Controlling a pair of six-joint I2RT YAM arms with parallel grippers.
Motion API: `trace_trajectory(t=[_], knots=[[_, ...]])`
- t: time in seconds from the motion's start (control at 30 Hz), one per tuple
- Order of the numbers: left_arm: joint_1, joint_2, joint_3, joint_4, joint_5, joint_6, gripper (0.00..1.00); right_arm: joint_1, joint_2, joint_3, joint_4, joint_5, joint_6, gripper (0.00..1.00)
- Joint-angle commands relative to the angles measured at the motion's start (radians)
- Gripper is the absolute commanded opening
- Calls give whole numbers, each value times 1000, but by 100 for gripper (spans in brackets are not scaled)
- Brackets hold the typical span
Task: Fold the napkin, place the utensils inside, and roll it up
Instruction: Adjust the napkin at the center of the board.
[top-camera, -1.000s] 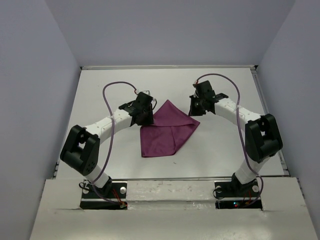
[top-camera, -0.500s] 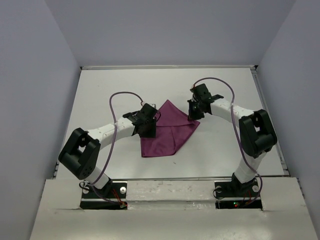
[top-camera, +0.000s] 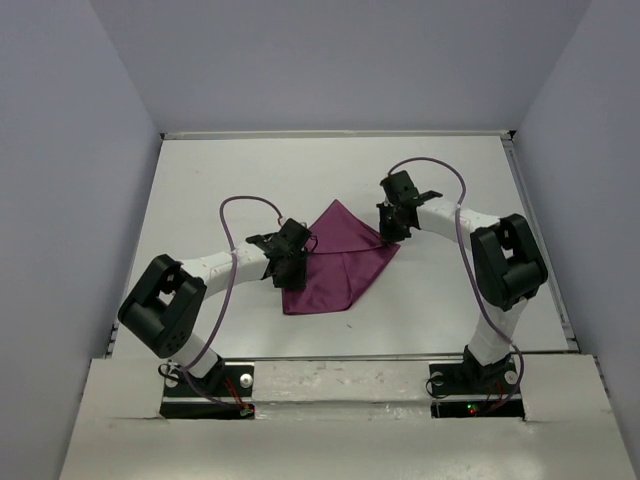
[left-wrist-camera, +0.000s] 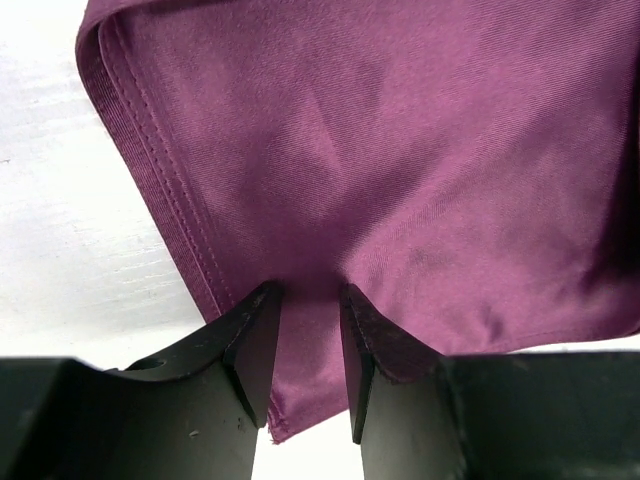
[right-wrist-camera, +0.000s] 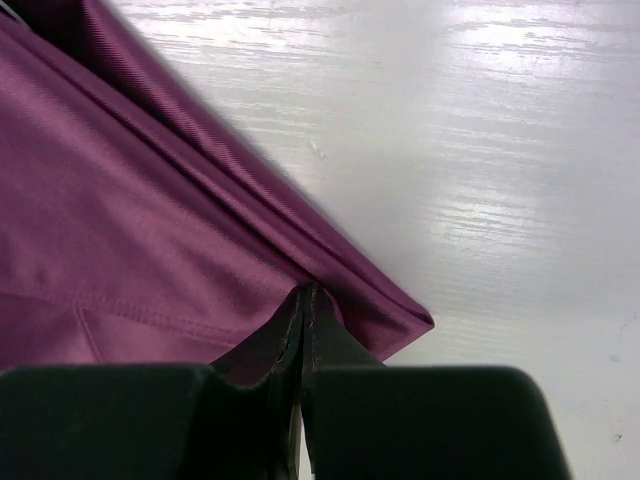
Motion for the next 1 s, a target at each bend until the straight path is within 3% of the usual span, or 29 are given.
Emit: trace_trajectory(t=[0.0,0.6,0.97], knots=[[-1,2,-17,16,-14,-7,42,7,21,30,3,64,-3,1],[-1,25,-14,0,-47,-1,41,7,-89,1,14,49,1,1],[15,71,21,-63,-195,-29,42,7,-141,2,11,135,36,1]])
